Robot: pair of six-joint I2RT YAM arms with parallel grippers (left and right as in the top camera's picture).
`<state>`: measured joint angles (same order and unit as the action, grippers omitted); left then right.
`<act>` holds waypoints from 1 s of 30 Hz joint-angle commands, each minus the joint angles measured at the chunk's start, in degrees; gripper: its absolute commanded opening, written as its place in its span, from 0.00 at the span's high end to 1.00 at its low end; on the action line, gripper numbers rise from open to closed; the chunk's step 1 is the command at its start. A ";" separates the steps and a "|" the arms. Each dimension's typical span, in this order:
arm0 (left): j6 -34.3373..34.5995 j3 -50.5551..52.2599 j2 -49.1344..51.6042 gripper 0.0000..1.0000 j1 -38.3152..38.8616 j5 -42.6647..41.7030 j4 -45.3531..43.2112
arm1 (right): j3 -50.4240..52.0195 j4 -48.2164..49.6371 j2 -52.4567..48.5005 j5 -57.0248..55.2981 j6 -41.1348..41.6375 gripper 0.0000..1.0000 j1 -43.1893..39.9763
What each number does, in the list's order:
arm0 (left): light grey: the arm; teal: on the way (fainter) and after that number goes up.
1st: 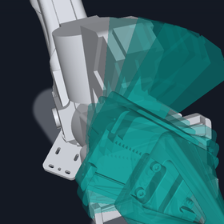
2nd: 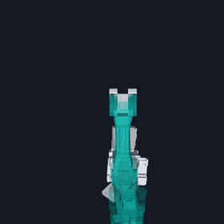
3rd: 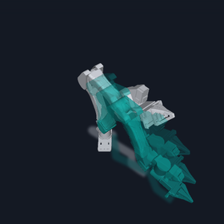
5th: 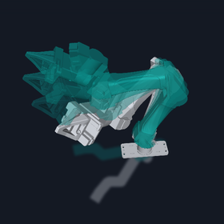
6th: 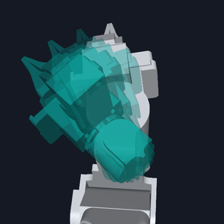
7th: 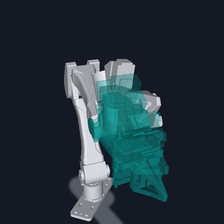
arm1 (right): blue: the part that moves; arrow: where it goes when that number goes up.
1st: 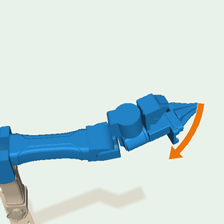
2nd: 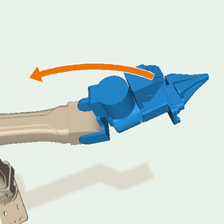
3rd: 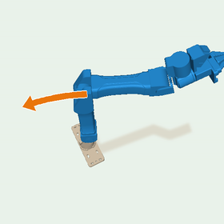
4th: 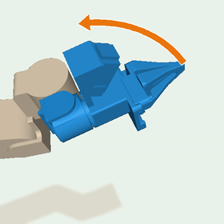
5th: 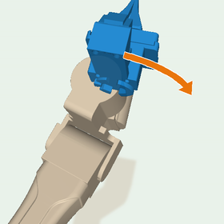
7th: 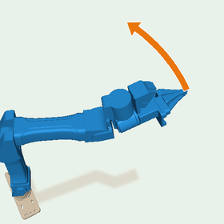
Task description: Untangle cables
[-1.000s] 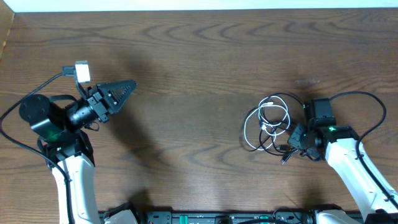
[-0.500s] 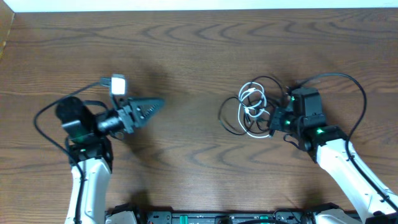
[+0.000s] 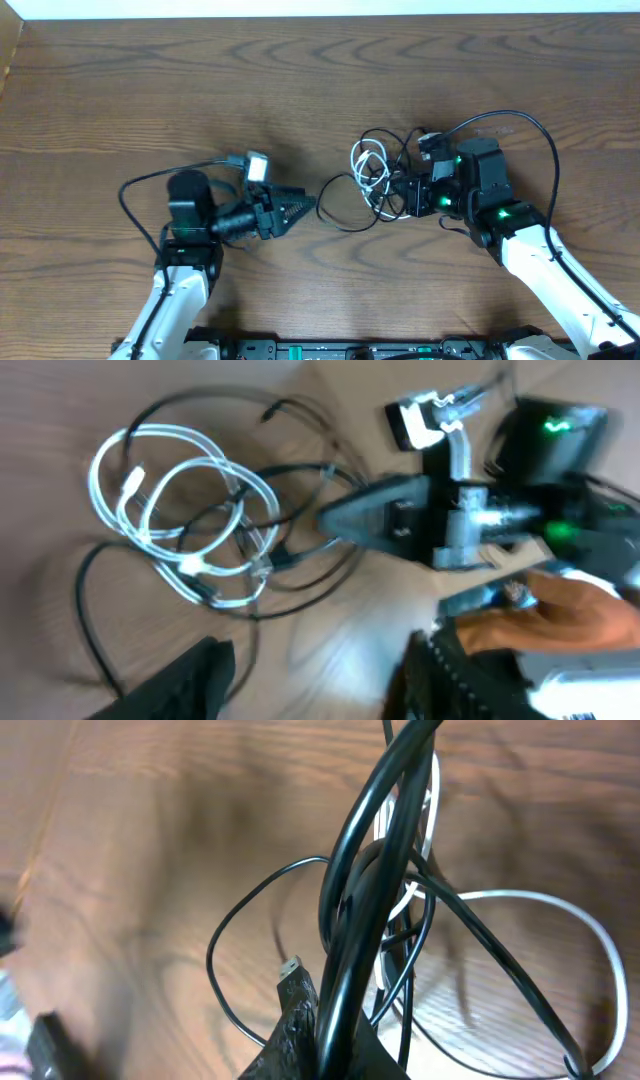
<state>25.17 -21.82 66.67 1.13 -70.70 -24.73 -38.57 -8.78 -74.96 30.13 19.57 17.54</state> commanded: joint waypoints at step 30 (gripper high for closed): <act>-9.29 0.39 -0.44 0.38 12.68 19.41 7.74 | -0.11 -21.77 0.04 -43.06 15.76 0.01 0.61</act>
<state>16.67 -21.52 66.63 13.21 -51.96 -16.91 -38.52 -30.83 -74.96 -10.41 33.17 17.54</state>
